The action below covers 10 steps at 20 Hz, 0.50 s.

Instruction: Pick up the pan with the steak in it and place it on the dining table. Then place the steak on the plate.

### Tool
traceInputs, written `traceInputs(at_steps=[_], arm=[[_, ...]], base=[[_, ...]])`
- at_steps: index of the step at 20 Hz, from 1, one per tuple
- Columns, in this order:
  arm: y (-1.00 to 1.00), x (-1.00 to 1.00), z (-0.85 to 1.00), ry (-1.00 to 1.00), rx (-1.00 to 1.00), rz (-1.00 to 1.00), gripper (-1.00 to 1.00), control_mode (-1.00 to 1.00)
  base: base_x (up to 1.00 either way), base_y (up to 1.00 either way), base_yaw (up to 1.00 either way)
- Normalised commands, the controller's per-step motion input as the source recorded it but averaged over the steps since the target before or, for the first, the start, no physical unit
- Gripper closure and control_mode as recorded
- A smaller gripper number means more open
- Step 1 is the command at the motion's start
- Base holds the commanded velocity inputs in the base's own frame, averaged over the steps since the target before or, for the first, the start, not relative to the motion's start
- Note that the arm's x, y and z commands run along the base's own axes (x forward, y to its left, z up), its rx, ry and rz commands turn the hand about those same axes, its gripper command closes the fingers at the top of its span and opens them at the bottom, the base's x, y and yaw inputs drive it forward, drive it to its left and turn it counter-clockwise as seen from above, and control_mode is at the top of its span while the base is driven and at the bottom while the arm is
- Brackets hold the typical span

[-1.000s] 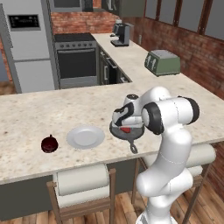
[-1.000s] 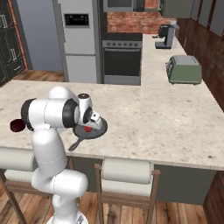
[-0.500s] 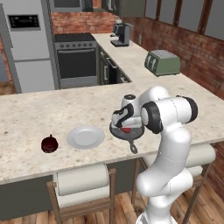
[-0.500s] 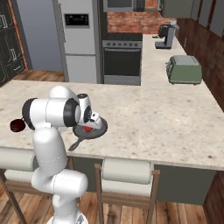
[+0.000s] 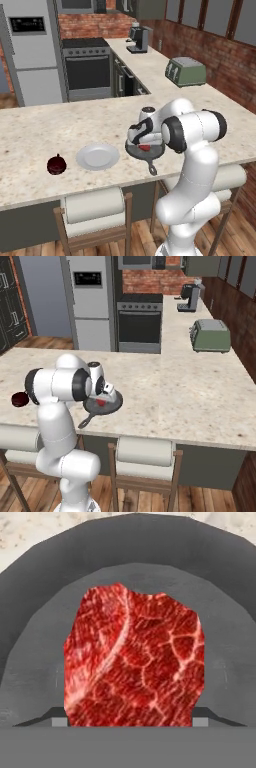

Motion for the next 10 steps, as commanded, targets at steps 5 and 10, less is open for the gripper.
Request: traceInputs(at_steps=[5,10], arm=[[0.01,0.00,0.41,0.00,0.03,0.00,1.00,-1.00],[0.13,-0.20,0.57,-0.01,0.01,0.01,1.00,-1.00]], base=[[0.00,0.00,0.00],[0.00,0.00,0.00]])
